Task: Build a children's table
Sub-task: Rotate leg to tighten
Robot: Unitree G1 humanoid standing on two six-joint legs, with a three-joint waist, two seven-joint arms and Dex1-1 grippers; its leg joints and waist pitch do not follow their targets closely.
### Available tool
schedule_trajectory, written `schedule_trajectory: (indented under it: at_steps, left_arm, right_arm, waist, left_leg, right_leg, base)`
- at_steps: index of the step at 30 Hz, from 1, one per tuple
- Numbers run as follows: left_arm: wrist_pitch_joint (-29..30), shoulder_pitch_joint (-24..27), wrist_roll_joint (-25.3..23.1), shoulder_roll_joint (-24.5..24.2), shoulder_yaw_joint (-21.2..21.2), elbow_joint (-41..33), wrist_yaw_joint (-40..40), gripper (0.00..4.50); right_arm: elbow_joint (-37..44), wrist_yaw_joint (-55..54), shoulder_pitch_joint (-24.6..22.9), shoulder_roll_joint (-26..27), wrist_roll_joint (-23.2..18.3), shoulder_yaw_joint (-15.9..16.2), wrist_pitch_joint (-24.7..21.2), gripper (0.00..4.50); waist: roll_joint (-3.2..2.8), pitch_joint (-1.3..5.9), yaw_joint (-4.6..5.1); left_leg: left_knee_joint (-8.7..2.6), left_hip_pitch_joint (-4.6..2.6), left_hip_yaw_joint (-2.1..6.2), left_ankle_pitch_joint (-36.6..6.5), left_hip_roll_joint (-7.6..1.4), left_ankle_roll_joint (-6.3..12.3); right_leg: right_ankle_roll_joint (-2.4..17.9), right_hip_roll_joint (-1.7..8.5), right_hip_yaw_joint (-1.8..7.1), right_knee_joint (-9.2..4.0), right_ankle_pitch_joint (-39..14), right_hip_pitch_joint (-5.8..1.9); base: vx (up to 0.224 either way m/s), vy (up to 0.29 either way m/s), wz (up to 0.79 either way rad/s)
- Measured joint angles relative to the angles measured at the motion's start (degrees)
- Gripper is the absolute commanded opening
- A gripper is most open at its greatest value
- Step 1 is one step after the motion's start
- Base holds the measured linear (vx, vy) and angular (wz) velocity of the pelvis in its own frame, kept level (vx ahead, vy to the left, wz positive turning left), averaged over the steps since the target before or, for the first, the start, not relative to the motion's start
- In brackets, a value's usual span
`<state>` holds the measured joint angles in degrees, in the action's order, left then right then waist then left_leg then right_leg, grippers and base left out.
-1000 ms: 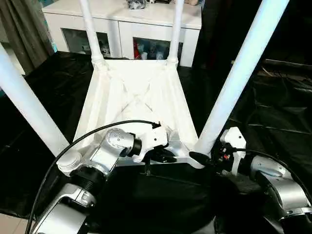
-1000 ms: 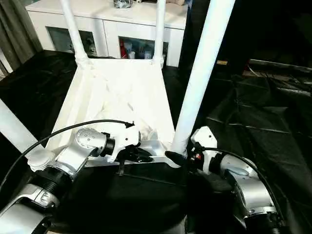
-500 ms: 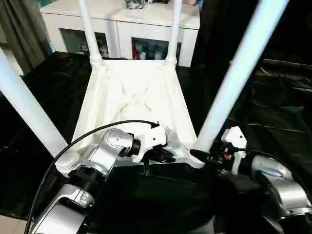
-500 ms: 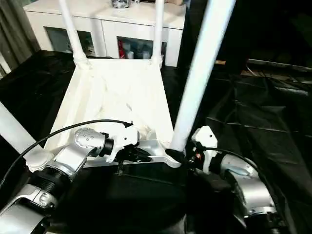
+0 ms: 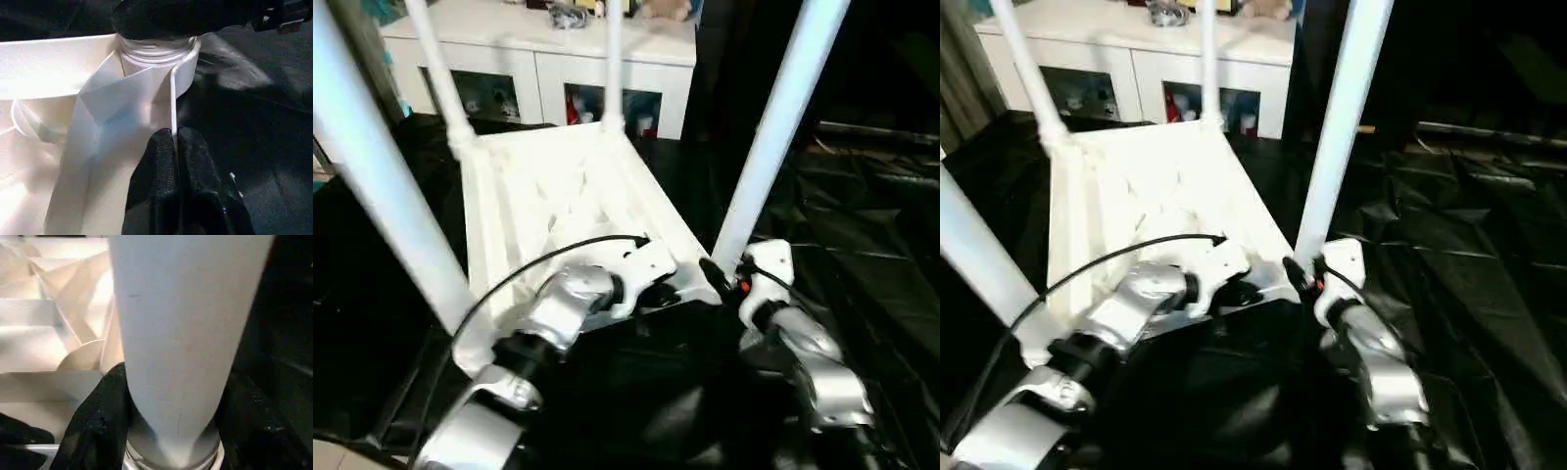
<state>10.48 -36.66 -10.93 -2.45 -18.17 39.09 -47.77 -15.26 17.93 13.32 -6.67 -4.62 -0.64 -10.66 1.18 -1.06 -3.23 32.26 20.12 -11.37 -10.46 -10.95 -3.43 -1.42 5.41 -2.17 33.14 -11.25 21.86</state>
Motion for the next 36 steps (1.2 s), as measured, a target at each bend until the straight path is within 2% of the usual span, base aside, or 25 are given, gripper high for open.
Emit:
schedule_trajectory:
  at_steps: [2, 4, 7, 9, 11, 12, 14, 17, 20, 25, 26, 31, 32, 36]
  left_arm:
    - [-0.04, 0.0, -0.01, 0.01, -0.1, 0.02, 0.06, 0.0]
    - [-0.13, 0.0, -0.01, 0.0, -0.14, 0.03, 0.01, 0.0]
    - [-0.91, 0.0, 0.03, -0.49, -0.12, 0.02, -1.29, 0.0]
    - [-1.41, 0.02, 0.27, -0.95, -0.03, -0.01, -2.45, 0.0]
    - [-2.07, 0.2, 0.95, -1.86, -0.13, -0.34, -4.3, 0.0]
    - [-2.54, 0.92, 2.06, -3.51, -0.19, -1.51, -6.96, 0.0]
    - [-3.16, 1.48, 2.6, -4.87, -0.18, -2.38, -9.99, 0.0]
    - [-3.49, 2.87, 4.63, -7.78, -0.5, -4.95, -17.14, 0.0]
    - [-3.46, 3.39, 6.26, -10.39, -0.88, -6.56, -22.22, 0.0]
    - [-3.35, 3.83, 6.92, -12.24, -0.9, -7.63, -25.31, 0.0]
    - [-3.33, 3.96, 6.98, -12.45, -0.89, -7.94, -25.58, 0.0]
    - [-2.86, 4.01, 7.24, -12.8, -0.88, -8.31, -26.18, 0.0]
    - [-2.79, 4.01, 7.25, -12.8, -0.87, -8.37, -26.38, 0.0]
    - [-2.48, 4.0, 7.27, -12.82, -0.82, -8.41, -26.39, 0.0]
  right_arm:
    - [-0.09, -0.02, 0.01, 0.0, 0.01, 0.0, 0.09, 2.05]
    - [-0.13, 0.1, 0.01, -0.05, -0.34, -0.04, 0.12, 2.6]
    - [-0.16, 3.78, 0.01, -1.33, -3.0, -0.38, -0.2, 2.81]
    - [-0.07, 6.08, 0.01, -2.09, -4.02, -0.67, -0.51, 3.17]
    - [0.47, 10.18, -0.08, -4.45, -4.57, -0.28, -1.01, 3.17]
    - [1.51, 15.25, -0.66, -7.59, -5.08, 1.55, -1.34, 3.17]
    - [1.74, 19.45, -1.08, -9.66, -5.49, 1.93, -1.65, 3.17]
    - [3.15, 28.37, -2.47, -14.63, -6.87, 4.2, -1.57, 3.17]
    - [3.64, 35.25, -2.67, -17.81, -7.74, 5.75, -0.35, 3.17]
    - [3.59, 39.85, -2.75, -18.37, -9.12, 6.2, -0.02, 3.17]
    - [3.59, 40.53, -2.75, -18.5, -9.41, 6.21, 0.07, 2.91]
    - [2.81, 41.76, -2.33, -18.72, -10.19, 6.18, 0.34, 2.65]
    - [2.53, 42.09, -2.3, -18.8, -10.47, 6.16, 0.62, 2.48]
    - [2.05, 42.94, -1.84, -18.87, -10.62, 6.04, 1.68, 2.4]
  waist:
    - [0.01, 0.06, 0.01]
    - [0.03, 0.08, 0.0]
    - [0.03, 0.08, 0.03]
    - [0.02, 0.08, 0.04]
    - [0.01, 0.09, 0.06]
    - [-0.03, 0.1, 0.01]
    - [-0.05, 0.11, -0.26]
    - [-0.23, 0.14, -1.0]
    - [-0.02, 0.01, -1.48]
    - [0.29, -0.18, -1.74]
    - [0.39, -0.24, -1.75]
    - [0.56, -0.34, -1.77]
    - [0.59, -0.36, -1.77]
    - [0.65, -0.38, -1.78]
  left_leg:
    - [0.01, 0.0, 0.0, 0.0, 0.0, 0.0]
    - [0.0, -0.01, 0.0, 0.0, 0.01, 0.0]
    - [-0.07, -0.01, 0.0, 0.0, 0.0, 0.0]
    - [-0.2, -0.03, 0.0, 0.0, -0.01, 0.0]
    - [-0.33, -0.01, 0.0, 0.0, -0.01, 0.0]
    - [-0.41, 0.05, 0.0, 0.0, -0.02, 0.0]
    - [-0.47, 0.06, 0.06, 0.0, -0.1, 0.0]
    - [-0.5, 0.05, 0.05, 0.01, -0.12, 0.01]
    - [-0.44, 0.17, -0.02, -0.01, -0.1, 0.03]
    - [-0.39, 0.22, -0.05, -0.03, -0.08, 0.06]
    - [-0.4, 0.2, -0.05, -0.03, -0.09, 0.06]
    - [-0.39, 0.18, -0.06, -0.03, -0.09, 0.05]
    - [-0.4, 0.18, -0.06, -0.03, -0.09, 0.05]
    - [-0.4, 0.17, -0.06, -0.02, -0.09, 0.05]
  right_leg:
    - [0.0, 0.0, 0.01, -0.01, 0.0, -0.02]
    - [0.0, 0.0, 0.01, -0.01, 0.0, -0.02]
    - [0.0, 0.0, -0.01, -0.01, 0.01, 0.0]
    - [0.0, -0.02, -0.03, 0.0, 0.01, 0.02]
    - [0.01, -0.03, -0.06, 0.02, 0.02, 0.06]
    - [0.03, -0.05, -0.07, 0.03, 0.04, 0.07]
    - [0.04, -0.13, -0.15, 0.09, 0.05, 0.06]
    - [0.22, -0.13, -0.19, 0.1, 0.1, 0.12]
    - [0.23, -0.09, -0.14, 0.01, 0.06, 0.17]
    - [0.24, -0.05, -0.12, 0.0, 0.07, 0.19]
    - [0.24, -0.05, -0.12, 0.02, 0.07, 0.19]
    - [0.24, -0.05, -0.11, 0.03, 0.07, 0.19]
    - [0.24, -0.05, -0.11, 0.03, 0.07, 0.19]
    - [0.24, -0.05, -0.12, 0.05, 0.07, 0.19]
  base:
    - [0.0, 0.0, 0.0]
    - [0.0, 0.0, 0.0]
    - [0.0, 0.0, 0.0]
    - [0.0, 0.0, 0.0]
    - [0.0, 0.0, 0.0]
    - [0.0, 0.0, 0.0]
    - [0.0, 0.0, 0.0]
    - [0.018, -0.001, 0.01]
    - [0.0, 0.0, 0.0]
    - [0.0, 0.0, 0.0]
    - [0.0, 0.0, 0.0]
    - [0.0, 0.0, 0.0]
    - [0.0, 0.0, 0.0]
    - [0.0, 0.0, 0.0]
